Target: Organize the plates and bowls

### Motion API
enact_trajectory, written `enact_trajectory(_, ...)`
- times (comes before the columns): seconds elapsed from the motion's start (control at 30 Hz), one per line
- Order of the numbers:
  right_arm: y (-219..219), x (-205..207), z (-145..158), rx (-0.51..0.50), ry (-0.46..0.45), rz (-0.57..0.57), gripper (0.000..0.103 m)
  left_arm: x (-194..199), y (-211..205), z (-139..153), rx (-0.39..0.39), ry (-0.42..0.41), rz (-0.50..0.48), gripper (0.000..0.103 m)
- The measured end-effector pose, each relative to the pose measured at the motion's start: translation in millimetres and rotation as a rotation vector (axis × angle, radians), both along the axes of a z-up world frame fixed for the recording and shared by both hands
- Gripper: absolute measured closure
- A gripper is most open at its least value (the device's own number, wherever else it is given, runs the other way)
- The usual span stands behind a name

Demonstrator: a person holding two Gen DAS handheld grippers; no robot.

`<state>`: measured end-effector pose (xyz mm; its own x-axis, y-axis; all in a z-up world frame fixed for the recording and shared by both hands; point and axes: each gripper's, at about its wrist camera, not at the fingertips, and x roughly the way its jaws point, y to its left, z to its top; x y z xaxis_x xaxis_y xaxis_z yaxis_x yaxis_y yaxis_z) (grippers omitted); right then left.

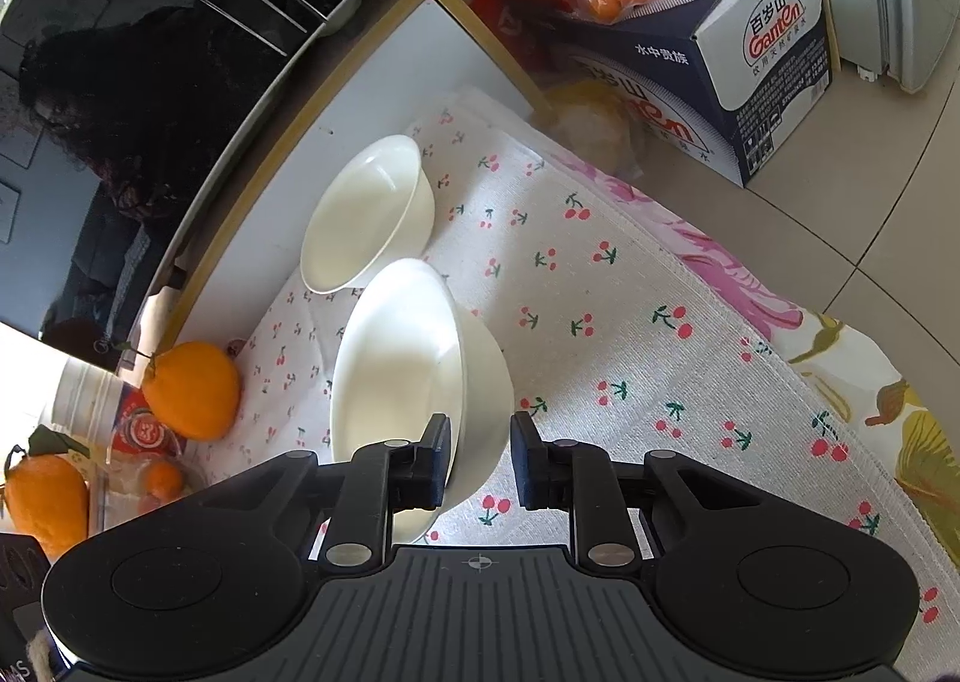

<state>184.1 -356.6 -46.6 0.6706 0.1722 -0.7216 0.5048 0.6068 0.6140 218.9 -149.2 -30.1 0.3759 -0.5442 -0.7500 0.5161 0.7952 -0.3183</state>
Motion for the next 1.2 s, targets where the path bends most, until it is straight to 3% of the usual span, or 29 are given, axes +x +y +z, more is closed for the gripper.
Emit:
enact_trajectory(0.73, 1, -22, 40, -0.023, -0.069, 0.024, 0.082, -37, 5, 37, 0.011, -0.094, -0.028, 0.094)
enact_trajectory(1.2, 17, -43, 67, -0.002, -0.055, 0.103, 0.082, -66, 27, 58, 0.018, -0.115, -0.007, 0.094)
